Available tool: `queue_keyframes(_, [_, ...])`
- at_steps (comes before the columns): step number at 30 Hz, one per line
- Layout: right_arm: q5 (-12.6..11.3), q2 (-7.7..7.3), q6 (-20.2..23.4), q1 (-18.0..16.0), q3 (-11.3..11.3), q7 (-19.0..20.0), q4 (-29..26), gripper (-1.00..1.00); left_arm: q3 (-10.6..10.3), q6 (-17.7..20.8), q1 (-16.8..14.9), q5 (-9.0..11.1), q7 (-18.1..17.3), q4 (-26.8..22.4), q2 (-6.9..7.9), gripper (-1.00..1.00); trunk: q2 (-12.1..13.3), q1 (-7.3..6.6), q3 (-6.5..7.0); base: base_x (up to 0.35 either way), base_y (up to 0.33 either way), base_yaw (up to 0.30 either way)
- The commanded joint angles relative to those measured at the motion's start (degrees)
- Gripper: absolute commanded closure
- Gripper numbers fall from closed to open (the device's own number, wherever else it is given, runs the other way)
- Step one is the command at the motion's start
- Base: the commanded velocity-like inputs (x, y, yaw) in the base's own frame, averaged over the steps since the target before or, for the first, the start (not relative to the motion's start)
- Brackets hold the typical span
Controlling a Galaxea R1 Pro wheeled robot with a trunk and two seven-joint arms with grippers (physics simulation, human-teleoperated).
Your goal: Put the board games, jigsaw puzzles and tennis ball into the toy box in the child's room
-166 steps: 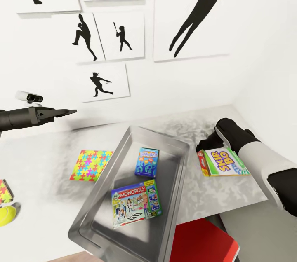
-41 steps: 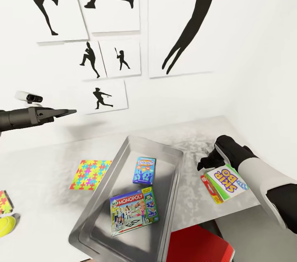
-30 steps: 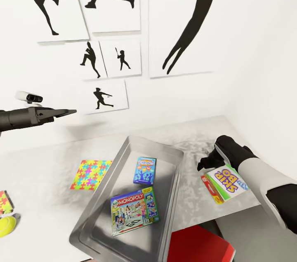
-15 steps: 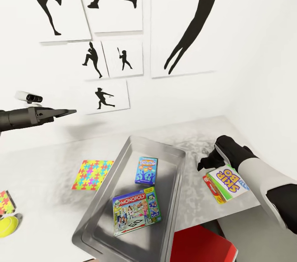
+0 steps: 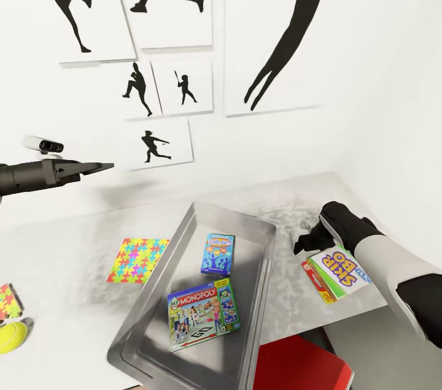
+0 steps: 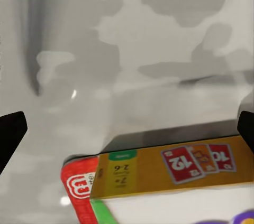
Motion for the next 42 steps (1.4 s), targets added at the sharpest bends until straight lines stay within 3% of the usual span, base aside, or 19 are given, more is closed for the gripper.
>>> queue_keyframes(1, [-0.41,-0.09,0.21,-0.06,0.45,0.01,-0.08,-1.00,-0.02,0.61,-0.03,-0.03,-0.22,0.00,0.02,-1.00,-0.11,0.03,-0.10,0.000,0.000,0.000])
queue_keyframes(15, [-0.77,-0.40,0.21,-0.06,0.01,0.11,-0.19,-1.00,-0.02,0.61,-0.05,-0.03,-0.22,0.06,0.02,-1.00,-0.11,0.03,-0.10,0.000,0.000,0.000])
queue_keyframes(26, [-1.03,-4.14,0.21,-0.06,-0.25,2.67,-0.91,-1.00,-0.02,0.61,-0.04,-0.03,-0.22,0.08,0.03,-1.00,-0.11,0.03,-0.09,0.000,0.000,0.000])
queue_keyframes(42, [-0.59,-4.59,0.21,-0.06,-0.12,2.98,-0.30,-1.00,-0.02,0.61,-0.04,-0.05,-0.22,0.09,0.02,-1.00,-0.11,0.03,0.75,0.000,0.000,0.000])
